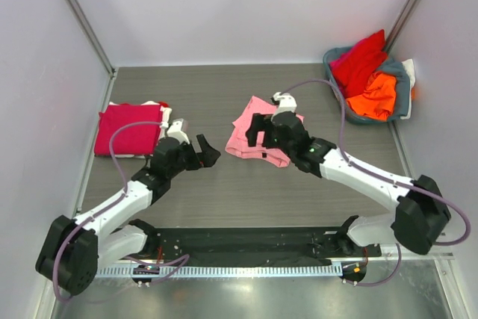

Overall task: Fold and stack the t-shirts
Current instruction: Flatten the tshirt out

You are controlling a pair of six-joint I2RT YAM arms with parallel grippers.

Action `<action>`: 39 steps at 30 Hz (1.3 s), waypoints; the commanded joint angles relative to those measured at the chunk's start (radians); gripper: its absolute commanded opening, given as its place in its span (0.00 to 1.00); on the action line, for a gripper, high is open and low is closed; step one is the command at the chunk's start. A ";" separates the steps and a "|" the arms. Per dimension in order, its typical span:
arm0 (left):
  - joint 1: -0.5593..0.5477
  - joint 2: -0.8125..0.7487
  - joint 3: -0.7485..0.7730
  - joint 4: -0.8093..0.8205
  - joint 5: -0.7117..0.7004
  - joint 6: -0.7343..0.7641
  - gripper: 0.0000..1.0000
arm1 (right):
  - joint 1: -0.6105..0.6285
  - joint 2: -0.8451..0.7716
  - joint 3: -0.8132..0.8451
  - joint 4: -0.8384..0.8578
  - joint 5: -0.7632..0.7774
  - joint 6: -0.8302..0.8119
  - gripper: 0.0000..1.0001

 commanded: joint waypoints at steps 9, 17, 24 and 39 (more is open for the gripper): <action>0.000 0.262 0.140 0.049 0.066 -0.010 0.90 | -0.177 -0.072 -0.204 0.049 0.151 -0.005 0.86; 0.000 0.469 0.312 0.038 0.071 -0.063 0.81 | -0.231 0.077 -0.046 0.049 -0.002 -0.037 0.83; -0.006 0.647 0.373 0.081 0.130 -0.090 0.71 | -0.197 0.099 -0.225 0.351 0.016 -0.079 0.64; -0.029 0.805 0.453 0.113 0.249 -0.100 0.37 | -0.139 0.224 -0.243 0.440 -0.005 -0.136 0.64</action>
